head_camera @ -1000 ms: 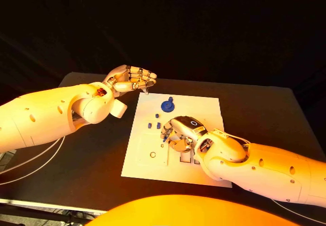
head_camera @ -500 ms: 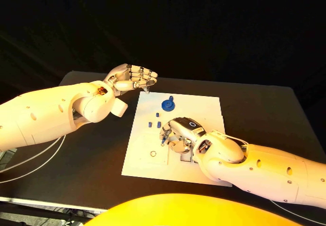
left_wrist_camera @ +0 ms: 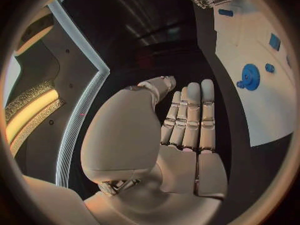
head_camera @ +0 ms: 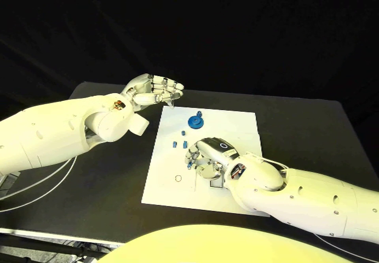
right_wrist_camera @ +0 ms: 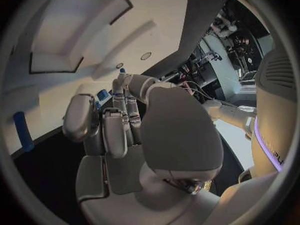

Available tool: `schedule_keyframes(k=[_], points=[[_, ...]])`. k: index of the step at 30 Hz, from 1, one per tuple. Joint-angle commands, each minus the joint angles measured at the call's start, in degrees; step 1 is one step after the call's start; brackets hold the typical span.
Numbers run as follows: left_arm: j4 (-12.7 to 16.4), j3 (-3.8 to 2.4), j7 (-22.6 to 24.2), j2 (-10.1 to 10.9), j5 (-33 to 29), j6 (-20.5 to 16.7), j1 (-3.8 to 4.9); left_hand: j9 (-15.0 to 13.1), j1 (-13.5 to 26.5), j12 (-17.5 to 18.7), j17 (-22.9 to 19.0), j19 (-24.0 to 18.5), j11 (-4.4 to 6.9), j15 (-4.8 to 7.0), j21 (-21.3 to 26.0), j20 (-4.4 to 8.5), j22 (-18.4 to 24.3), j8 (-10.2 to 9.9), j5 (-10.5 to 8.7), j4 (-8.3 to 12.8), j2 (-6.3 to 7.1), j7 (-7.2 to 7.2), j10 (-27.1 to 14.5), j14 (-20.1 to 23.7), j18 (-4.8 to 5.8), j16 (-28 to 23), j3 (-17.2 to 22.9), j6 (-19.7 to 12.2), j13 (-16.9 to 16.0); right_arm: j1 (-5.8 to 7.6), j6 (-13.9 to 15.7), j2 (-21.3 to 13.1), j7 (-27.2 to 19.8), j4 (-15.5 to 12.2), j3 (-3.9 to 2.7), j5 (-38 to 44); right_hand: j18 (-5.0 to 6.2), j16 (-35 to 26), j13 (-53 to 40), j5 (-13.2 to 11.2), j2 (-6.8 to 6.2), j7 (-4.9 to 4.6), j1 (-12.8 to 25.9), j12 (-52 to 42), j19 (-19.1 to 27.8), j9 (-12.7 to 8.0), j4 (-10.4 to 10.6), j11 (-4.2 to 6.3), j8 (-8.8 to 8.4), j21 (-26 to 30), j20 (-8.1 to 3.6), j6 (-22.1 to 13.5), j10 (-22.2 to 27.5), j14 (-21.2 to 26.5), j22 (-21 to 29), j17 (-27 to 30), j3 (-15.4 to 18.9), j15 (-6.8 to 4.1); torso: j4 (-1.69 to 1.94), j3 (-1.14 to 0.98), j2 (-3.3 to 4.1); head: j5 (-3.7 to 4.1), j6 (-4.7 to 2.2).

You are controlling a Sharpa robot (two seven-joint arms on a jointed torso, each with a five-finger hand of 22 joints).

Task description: Assemble the parts on the task board

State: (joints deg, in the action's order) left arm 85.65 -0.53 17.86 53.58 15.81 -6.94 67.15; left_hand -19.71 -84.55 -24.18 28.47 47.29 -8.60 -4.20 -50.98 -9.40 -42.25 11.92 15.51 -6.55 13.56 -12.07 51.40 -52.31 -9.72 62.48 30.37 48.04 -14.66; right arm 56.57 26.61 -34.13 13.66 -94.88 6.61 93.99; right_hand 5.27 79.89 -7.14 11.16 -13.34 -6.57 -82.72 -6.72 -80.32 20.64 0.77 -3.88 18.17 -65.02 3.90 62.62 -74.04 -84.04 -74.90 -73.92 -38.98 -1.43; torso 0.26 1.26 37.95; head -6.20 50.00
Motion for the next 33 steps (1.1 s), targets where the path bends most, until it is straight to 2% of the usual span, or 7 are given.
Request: schedule_keyframes(k=[1, 17, 33], points=[[0.0, -0.04, 0.1, -0.1, -0.2, 1.1, 0.01, 0.1, 0.6, -0.2, -0.1, 0.1, 0.04, -0.18, 0.4, -0.27, 0.1, -0.4, 0.29, 0.0, -0.14, -0.12, -0.4, 0.1, -0.82, -0.2, -0.3, -0.4, 0.0, -0.06, -1.2, 0.0, -0.3, 0.0, 0.02, 0.6, -0.27, 0.3, 0.1, 0.2, 0.45, -0.30, 0.1, -0.4, 0.2, 0.1, -0.3, 1.10, -0.12, 0.2, 0.00, 0.3, -1.1, -2.9, -5.8, 0.1, 0.0, -0.35, -0.01, 0.02, 0.02, 0.04, 0.00], [0.0, -0.03, 0.0, 0.0, -0.2, 1.3, 0.02, 0.1, 0.5, -0.3, -0.1, 0.1, 0.01, -0.21, 0.5, -0.29, 0.1, -0.4, 0.29, 0.1, -0.18, -0.15, -0.5, 0.0, -0.83, -0.3, -0.3, -0.5, 0.1, -0.08, -2.1, 0.0, 0.3, 0.3, 0.08, 0.8, -0.26, 0.2, 0.1, 0.2, 0.50, -0.34, 0.3, -0.3, 0.3, 0.1, -0.4, 1.07, -0.17, 0.3, 0.02, 0.3, -1.1, -2.9, -5.8, 0.1, 0.0, -0.32, 0.00, 0.03, -0.01, 0.37, 0.00], [0.0, -0.03, -0.1, -0.1, -0.2, 1.5, 0.02, 0.1, 0.5, -0.3, -0.1, 0.2, 0.00, -0.21, 0.5, -0.30, 0.2, -0.4, 0.29, 0.1, -0.19, -0.16, -0.5, 0.0, -0.83, -0.4, -0.3, -0.5, 0.1, -0.08, -1.5, 0.1, 1.0, 0.4, 0.09, 1.2, -0.25, 0.2, 0.1, 0.2, 0.53, -0.36, 0.3, -0.2, 0.3, 0.1, -0.4, 1.05, -0.20, 0.3, 0.04, 0.3, -1.1, -2.8, -5.8, 0.2, 0.0, -0.30, 0.00, -0.01, 0.01, 0.64, 0.00]])
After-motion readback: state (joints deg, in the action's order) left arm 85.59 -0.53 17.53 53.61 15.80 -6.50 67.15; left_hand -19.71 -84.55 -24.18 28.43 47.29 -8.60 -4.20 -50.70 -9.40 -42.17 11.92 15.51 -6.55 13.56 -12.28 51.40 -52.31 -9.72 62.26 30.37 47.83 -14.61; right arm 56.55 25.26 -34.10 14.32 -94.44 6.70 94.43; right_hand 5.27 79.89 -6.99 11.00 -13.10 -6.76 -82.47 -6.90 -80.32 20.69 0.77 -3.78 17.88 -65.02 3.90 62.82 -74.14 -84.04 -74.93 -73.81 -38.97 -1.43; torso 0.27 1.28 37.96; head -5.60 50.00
